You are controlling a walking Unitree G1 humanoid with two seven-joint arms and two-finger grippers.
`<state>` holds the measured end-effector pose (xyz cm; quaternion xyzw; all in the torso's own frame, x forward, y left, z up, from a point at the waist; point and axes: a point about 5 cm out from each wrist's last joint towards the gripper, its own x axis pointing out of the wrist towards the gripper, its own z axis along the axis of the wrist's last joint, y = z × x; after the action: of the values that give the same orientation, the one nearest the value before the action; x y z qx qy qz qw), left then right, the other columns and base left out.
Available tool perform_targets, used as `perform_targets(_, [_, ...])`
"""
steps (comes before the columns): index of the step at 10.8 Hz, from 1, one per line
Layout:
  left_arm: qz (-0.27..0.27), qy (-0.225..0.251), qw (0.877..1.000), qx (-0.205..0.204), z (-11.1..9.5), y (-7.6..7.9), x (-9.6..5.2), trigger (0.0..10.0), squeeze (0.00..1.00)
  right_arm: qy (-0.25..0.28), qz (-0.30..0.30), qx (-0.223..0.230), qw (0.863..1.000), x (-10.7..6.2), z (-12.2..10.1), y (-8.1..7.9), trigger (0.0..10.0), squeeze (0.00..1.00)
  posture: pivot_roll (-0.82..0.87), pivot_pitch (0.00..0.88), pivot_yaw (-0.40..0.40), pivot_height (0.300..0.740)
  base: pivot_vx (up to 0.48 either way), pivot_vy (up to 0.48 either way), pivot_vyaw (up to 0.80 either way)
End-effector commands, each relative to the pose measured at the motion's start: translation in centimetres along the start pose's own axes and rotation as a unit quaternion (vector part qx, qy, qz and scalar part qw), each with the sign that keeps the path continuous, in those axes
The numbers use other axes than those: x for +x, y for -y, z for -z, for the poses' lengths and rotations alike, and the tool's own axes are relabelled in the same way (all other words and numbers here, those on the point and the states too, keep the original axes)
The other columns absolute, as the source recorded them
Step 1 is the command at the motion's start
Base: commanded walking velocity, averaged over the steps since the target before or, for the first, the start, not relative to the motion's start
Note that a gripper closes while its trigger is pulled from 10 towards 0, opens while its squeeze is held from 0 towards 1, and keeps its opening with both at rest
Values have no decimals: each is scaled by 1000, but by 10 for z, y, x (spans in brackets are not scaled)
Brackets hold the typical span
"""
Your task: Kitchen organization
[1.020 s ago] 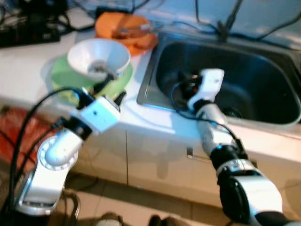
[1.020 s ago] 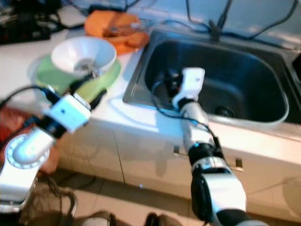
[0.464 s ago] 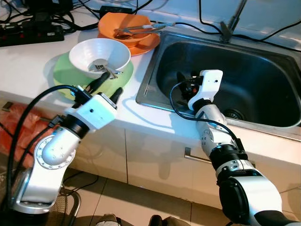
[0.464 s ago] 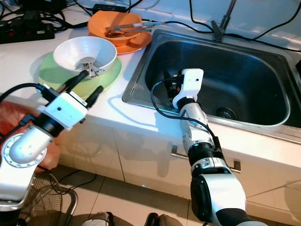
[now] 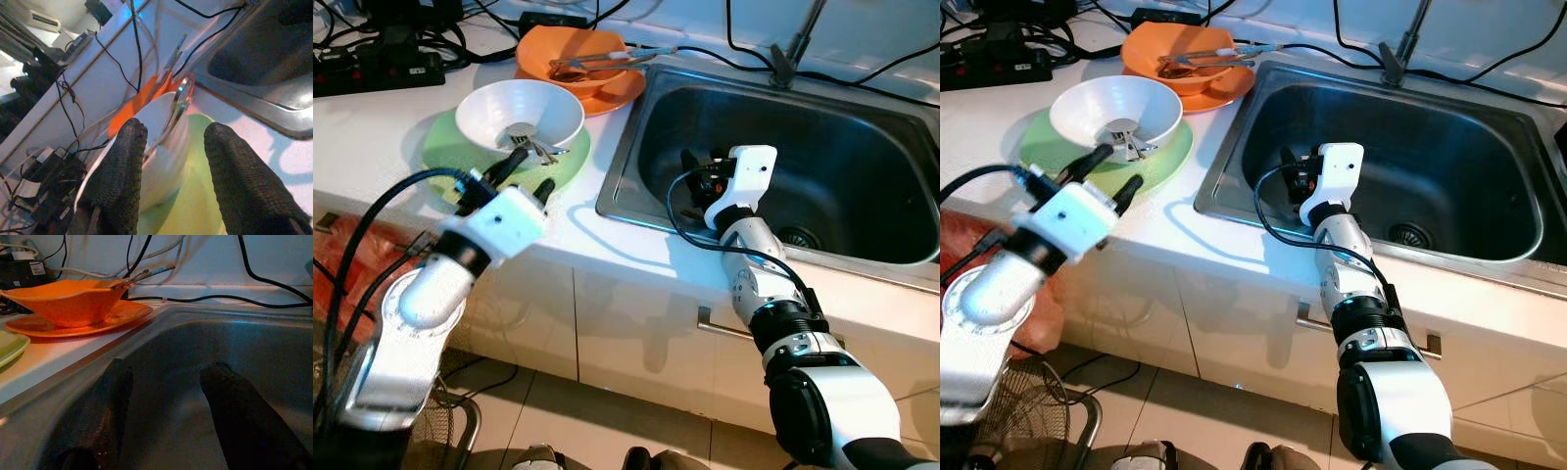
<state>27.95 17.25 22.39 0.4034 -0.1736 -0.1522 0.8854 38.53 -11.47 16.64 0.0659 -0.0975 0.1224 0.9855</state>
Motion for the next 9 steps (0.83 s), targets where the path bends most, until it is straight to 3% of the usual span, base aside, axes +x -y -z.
perform_targets(1, [6, 5, 1000, 3, 0, 5, 4, 10000, 0, -48, 4, 12, 999, -10, 22, 1, 10000, 0, 154, 156, -85, 740, 0, 0, 0])
perform_targets(9, [4, 9, 1000, 12, 5, 7, 19, 10000, 0, -45, 5, 15, 999, -10, 22, 0, 10000, 0, 143, 147, -74, 740, 0, 0, 0])
